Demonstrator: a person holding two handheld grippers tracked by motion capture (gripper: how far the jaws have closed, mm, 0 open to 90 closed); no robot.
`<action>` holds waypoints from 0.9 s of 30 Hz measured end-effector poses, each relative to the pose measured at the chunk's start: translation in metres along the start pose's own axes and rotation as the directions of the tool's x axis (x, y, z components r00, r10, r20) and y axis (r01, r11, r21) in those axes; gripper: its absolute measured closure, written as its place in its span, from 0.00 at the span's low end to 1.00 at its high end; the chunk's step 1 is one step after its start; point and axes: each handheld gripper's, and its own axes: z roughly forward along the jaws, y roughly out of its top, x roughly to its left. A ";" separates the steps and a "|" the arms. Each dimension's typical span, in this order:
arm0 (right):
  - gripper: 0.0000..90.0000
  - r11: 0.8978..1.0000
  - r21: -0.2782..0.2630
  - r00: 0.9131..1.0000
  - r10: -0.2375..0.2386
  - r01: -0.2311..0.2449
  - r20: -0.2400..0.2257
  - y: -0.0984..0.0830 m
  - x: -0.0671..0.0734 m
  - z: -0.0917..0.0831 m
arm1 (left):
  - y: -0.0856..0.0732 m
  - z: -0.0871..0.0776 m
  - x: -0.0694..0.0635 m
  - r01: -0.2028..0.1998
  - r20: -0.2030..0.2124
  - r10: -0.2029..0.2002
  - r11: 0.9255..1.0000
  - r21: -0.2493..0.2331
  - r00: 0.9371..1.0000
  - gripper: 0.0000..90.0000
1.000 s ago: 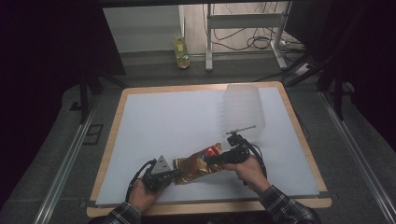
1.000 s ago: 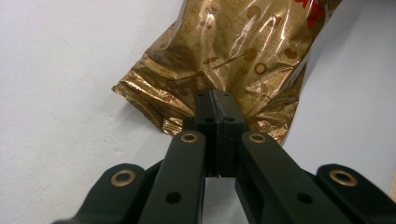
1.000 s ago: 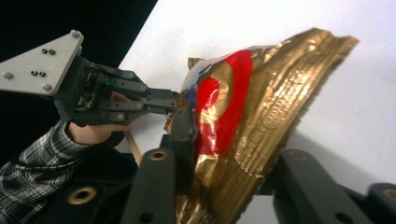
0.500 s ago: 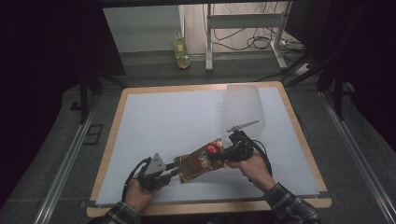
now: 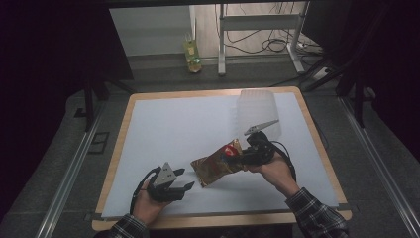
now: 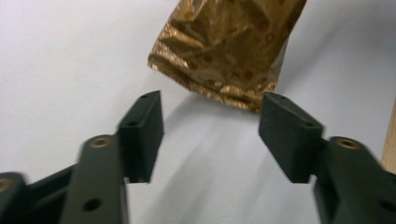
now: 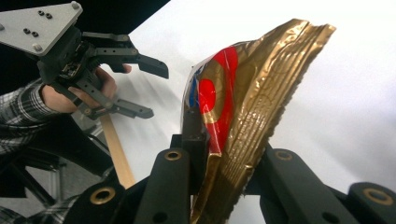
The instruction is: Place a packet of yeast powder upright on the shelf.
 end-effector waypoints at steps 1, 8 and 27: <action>0.86 1.000 0.000 1.000 -0.009 0.009 0.007 0.002 0.000 -0.002 | 0.000 0.000 0.000 -0.005 0.001 0.005 1.000 0.001 1.000 0.41; 0.86 0.997 0.013 0.995 -0.075 0.075 0.059 0.012 0.000 -0.014 | 0.001 0.001 -0.001 -0.003 0.010 0.003 1.000 -0.017 1.000 0.28; 0.86 0.972 0.092 0.968 -0.228 0.219 0.109 0.033 0.002 -0.036 | 0.000 0.003 0.004 0.046 0.025 -0.045 0.999 -0.019 0.999 0.05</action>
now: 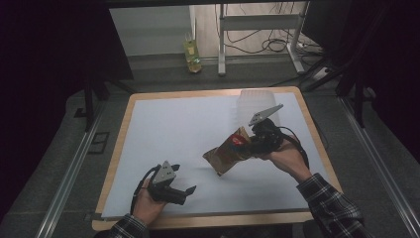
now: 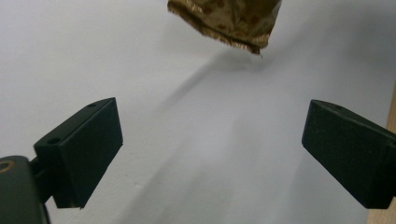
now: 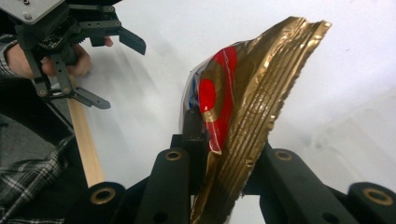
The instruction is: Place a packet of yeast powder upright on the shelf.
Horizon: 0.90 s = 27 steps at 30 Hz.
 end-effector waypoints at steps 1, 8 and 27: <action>0.86 1.000 0.004 1.000 -0.003 0.003 0.006 0.001 0.000 -0.002 | 0.000 0.000 0.000 -0.002 0.001 0.002 1.000 0.002 1.000 0.05; 0.86 0.998 0.021 0.997 -0.066 0.065 0.031 0.011 -0.003 -0.016 | -0.001 0.003 -0.002 -0.030 -0.008 0.030 0.999 0.016 1.000 0.04; 0.86 0.979 0.061 0.976 -0.199 0.194 0.094 0.045 -0.022 -0.056 | -0.003 0.005 -0.002 -0.092 -0.052 0.095 0.995 0.045 0.994 0.02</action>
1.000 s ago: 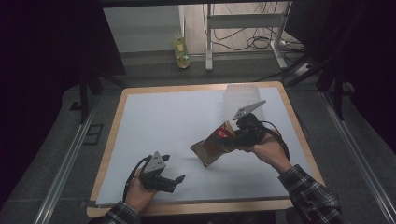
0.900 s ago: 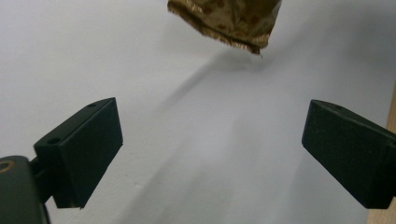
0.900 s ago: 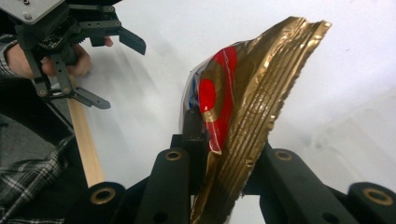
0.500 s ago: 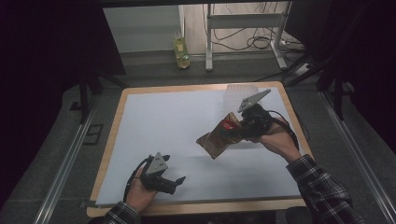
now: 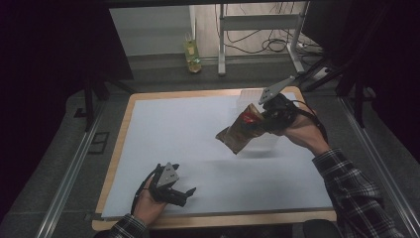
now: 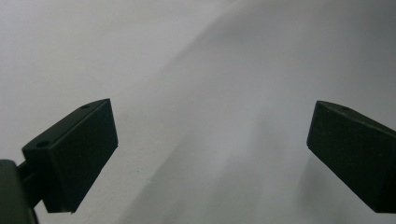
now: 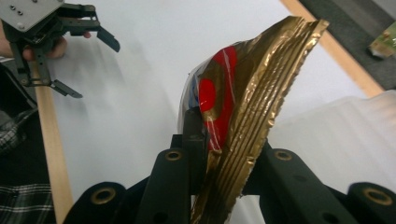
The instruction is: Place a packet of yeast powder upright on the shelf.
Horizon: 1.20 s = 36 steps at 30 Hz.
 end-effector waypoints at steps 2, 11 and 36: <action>0.86 1.000 0.005 1.000 -0.007 0.007 0.002 0.003 -0.005 -0.005 | 0.000 0.000 0.000 0.005 0.006 -0.005 1.000 -0.005 1.000 0.02; 0.86 0.999 0.029 0.998 -0.021 0.020 0.060 0.012 -0.028 -0.023 | 0.000 -0.003 0.003 0.032 0.015 -0.032 0.999 -0.019 0.999 0.01; 0.87 0.993 0.112 0.985 -0.061 0.043 0.160 -0.007 -0.095 -0.028 | -0.001 -0.002 0.004 0.039 0.011 -0.039 0.999 -0.019 0.999 0.01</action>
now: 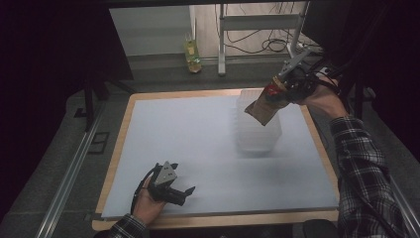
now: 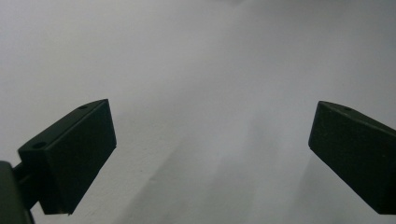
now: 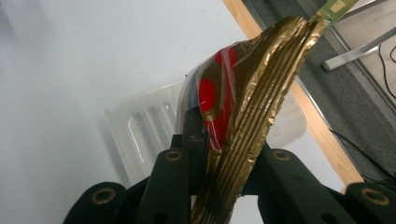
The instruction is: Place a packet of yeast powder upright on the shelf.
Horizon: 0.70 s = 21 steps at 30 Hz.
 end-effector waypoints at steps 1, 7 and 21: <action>0.87 1.000 0.001 1.000 -0.008 0.008 -0.002 -0.002 -0.001 0.001 | 0.000 0.000 0.000 0.001 0.000 -0.001 1.000 0.000 1.000 0.01; 0.87 0.999 0.018 0.999 -0.049 0.049 -0.017 -0.009 -0.005 0.007 | 0.000 0.000 0.000 0.002 0.002 -0.002 1.000 0.004 1.000 0.01; 0.87 0.988 0.024 0.986 -0.152 0.154 -0.076 -0.016 -0.008 0.018 | -0.001 0.000 0.001 0.004 0.003 -0.004 1.000 0.012 1.000 0.01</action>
